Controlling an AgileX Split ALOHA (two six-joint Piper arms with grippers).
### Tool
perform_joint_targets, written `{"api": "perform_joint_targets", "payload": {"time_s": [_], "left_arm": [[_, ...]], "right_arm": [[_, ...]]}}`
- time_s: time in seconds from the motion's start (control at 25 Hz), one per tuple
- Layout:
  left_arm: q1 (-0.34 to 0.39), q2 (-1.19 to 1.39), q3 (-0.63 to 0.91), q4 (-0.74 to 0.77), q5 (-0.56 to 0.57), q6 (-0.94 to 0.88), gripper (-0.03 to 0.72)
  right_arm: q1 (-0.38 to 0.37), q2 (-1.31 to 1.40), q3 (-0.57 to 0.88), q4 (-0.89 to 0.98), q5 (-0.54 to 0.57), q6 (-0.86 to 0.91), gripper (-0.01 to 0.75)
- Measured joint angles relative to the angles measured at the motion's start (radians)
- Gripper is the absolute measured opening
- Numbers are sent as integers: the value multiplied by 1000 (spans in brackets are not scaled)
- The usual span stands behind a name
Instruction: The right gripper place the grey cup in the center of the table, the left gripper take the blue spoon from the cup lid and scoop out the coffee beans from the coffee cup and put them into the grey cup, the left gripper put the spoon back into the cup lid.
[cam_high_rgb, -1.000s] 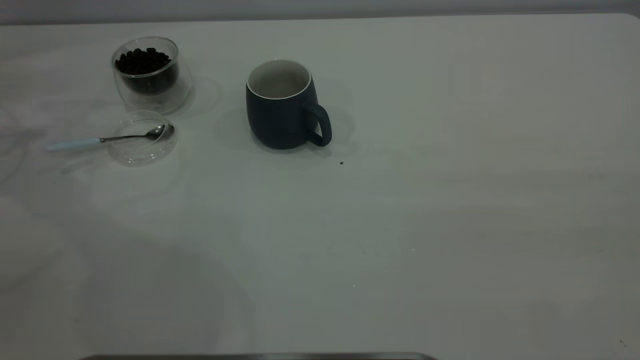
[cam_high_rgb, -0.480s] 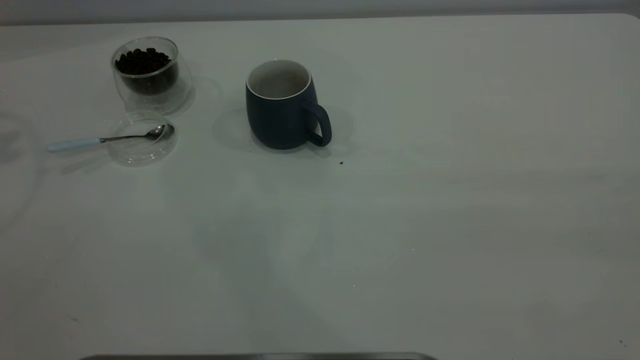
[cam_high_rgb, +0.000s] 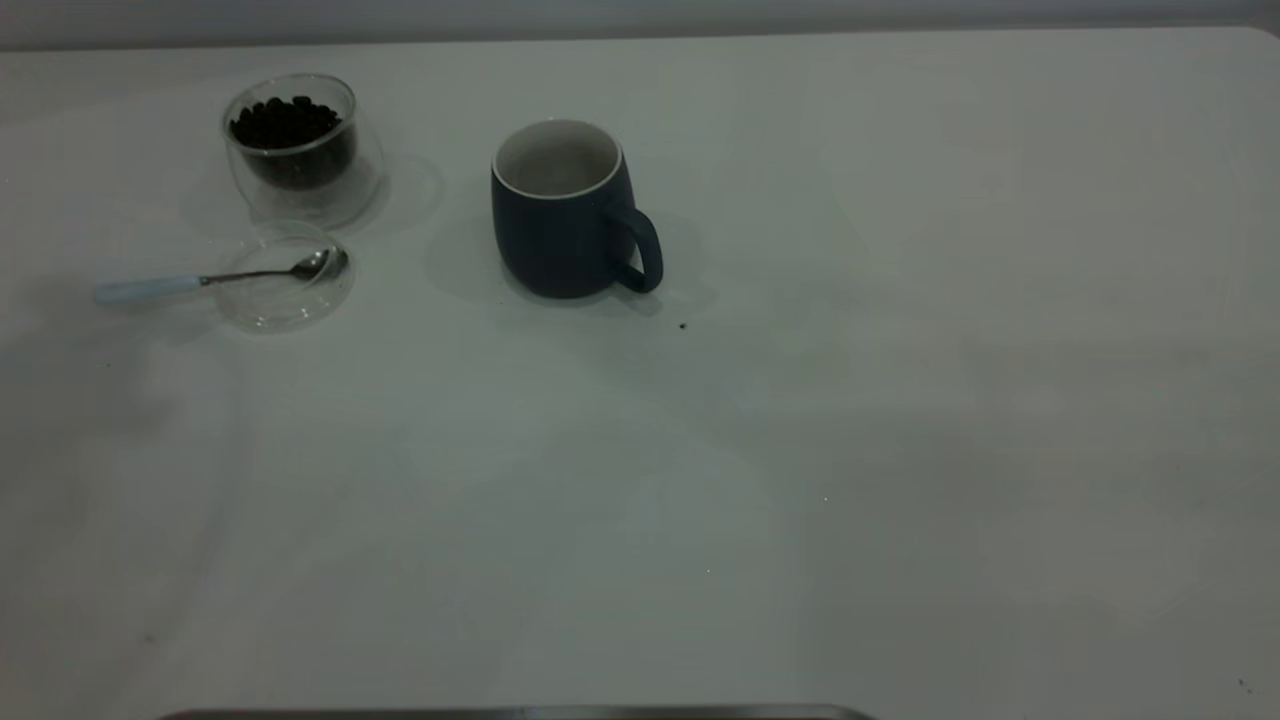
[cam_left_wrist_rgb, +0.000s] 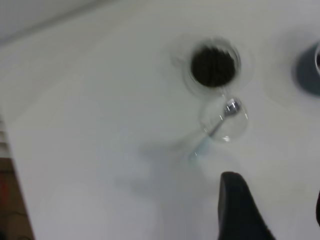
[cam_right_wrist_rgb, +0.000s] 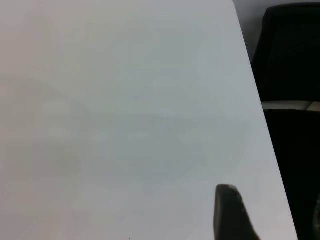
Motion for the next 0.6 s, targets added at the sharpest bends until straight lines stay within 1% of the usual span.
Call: {"api": "perform_joint_targets", "payload": {"time_s": [0.08, 0.16, 0.32, 0.44, 0.6], "left_arm": [[-45, -72, 0, 61, 0, -90, 439], [-69, -130, 0, 114, 0, -154, 439], [-78, -254, 65, 158, 0, -231, 439], [-79, -377, 187, 159, 0, -240, 439], [-79, -565, 414, 160, 1, -241, 439]], "right_arm": [[0, 0, 0, 0, 0, 0, 364], [0, 0, 0, 0, 0, 0, 364], [0, 0, 0, 0, 0, 0, 364], [0, 0, 0, 0, 0, 0, 364], [0, 0, 0, 0, 0, 0, 364]]}}
